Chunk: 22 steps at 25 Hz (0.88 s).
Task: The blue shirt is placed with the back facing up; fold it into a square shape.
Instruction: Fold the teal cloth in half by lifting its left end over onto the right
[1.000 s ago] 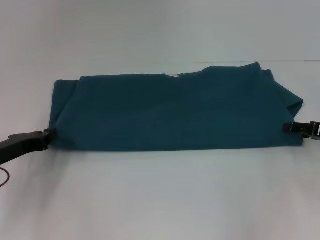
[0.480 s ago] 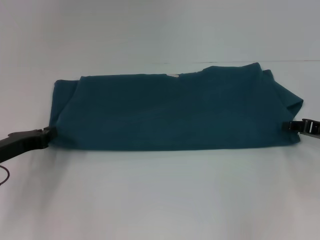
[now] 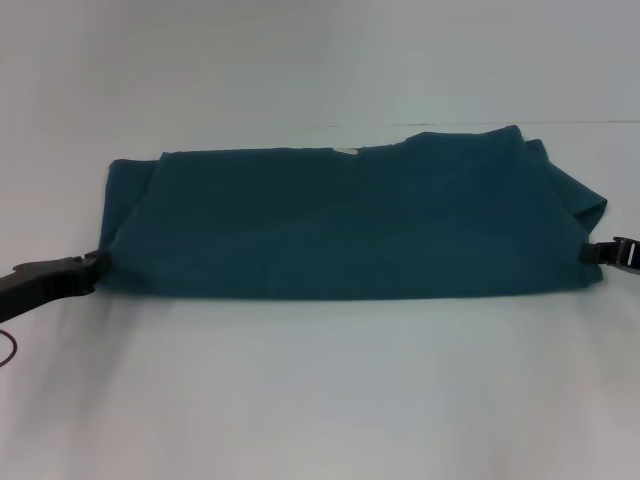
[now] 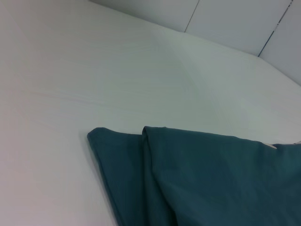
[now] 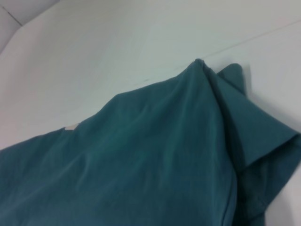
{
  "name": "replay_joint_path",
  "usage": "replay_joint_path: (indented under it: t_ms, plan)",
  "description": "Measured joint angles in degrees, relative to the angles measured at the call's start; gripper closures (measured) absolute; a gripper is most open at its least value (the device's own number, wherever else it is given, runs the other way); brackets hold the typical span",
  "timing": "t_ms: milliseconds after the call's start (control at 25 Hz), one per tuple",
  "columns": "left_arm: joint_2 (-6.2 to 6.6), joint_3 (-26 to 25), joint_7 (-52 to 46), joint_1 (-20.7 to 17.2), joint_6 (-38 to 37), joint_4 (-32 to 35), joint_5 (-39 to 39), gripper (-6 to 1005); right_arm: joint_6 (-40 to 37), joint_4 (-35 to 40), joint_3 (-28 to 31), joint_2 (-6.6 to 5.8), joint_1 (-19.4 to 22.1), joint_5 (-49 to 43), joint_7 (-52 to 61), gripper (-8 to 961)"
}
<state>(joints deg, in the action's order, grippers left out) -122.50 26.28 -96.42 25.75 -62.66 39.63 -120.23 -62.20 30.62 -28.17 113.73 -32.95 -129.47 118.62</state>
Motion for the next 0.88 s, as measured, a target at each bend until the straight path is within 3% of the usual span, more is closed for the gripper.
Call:
replay_joint_path:
  t_ms: [120, 520, 880]
  plan:
    - [0.04, -0.07, 0.0, -0.11, -0.01, 0.04, 0.0, 977, -0.29, 0.12, 0.05, 0.0, 0.7, 1.46, -0.64, 952]
    - [0.07, -0.31, -0.42, -1.42, -1.11, 1.34, 0.0, 973, -4.04, 0.3, 0.15, -0.1, 3.17, 5.59, -3.78, 912]
    - [0.07, -0.51, -2.46, -4.88, -5.27, 5.11, 0.0, 969, -9.26, 0.57, 2.41, -0.39, 6.24, 6.15, -6.87, 877]
